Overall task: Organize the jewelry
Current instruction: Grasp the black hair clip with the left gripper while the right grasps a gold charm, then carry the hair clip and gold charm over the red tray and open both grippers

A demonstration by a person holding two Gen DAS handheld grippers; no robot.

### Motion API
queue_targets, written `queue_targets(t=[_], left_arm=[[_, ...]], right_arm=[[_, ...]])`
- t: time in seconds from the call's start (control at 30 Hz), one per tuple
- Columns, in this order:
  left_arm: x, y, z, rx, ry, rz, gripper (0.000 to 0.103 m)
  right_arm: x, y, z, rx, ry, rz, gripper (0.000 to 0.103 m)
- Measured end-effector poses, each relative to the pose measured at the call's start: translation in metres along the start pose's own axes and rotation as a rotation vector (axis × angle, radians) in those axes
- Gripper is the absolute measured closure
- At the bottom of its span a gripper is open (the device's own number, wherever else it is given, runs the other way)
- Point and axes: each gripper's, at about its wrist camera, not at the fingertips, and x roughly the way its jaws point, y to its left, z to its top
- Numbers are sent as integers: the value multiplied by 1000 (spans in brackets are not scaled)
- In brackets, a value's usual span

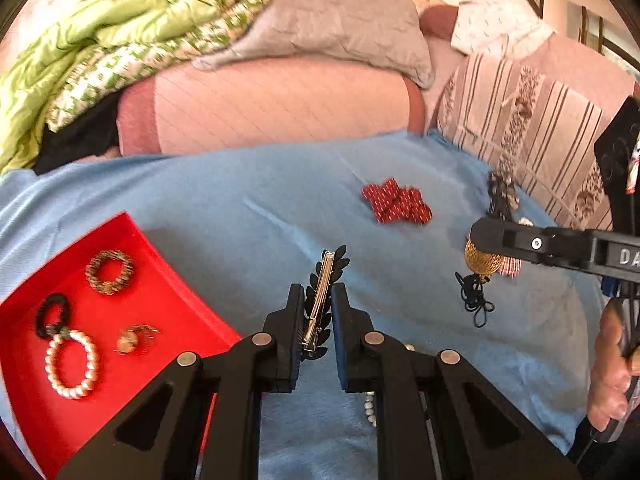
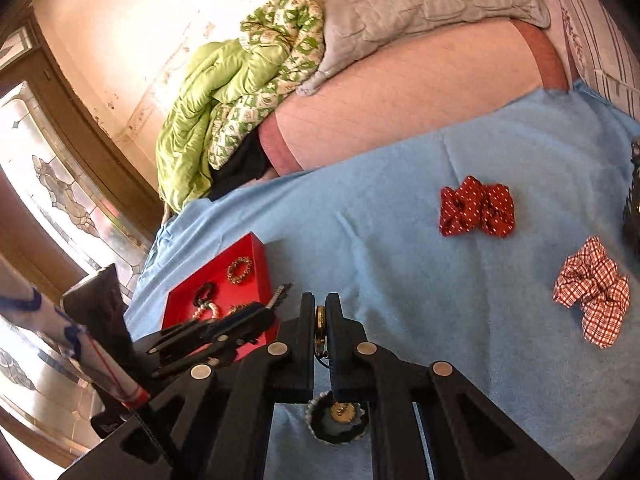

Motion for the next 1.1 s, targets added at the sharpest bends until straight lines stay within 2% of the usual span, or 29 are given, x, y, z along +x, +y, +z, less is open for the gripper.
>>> queue_targets(t=[0.67,1.1], left_arm=[[-60,66,-15,-80,-55,80,90],[-79,103,-32,-122,-44,115,90]], right_arm=[[46,70,-8,-80,27,63,97],[83,107,-18,-89,59,84,97]])
